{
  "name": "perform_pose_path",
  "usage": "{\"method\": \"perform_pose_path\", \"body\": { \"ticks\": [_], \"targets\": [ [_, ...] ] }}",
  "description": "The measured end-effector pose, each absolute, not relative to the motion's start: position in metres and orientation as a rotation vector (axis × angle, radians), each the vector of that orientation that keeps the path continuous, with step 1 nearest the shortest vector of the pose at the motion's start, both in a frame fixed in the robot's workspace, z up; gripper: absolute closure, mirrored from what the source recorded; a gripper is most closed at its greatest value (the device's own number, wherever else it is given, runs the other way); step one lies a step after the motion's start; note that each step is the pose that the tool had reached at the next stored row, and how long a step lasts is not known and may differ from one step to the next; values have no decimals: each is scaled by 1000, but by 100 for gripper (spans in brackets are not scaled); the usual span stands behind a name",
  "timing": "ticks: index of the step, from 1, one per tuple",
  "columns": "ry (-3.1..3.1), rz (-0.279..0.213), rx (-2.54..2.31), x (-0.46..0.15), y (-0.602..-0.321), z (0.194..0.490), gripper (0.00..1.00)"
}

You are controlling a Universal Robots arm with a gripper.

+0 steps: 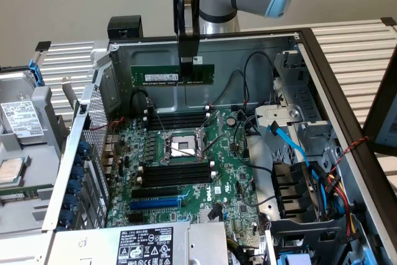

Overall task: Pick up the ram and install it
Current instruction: 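Insert the ram into the slot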

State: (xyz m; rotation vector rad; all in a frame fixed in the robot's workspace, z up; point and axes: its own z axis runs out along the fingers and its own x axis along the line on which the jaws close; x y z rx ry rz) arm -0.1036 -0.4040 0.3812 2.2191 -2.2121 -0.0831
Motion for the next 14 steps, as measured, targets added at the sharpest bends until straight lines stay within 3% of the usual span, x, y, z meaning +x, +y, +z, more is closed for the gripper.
{"method": "perform_pose_path", "body": {
  "ticks": [14],
  "targets": [
    [-2329, -71, 2113, -104, -405, 358, 86]
  ]
}}
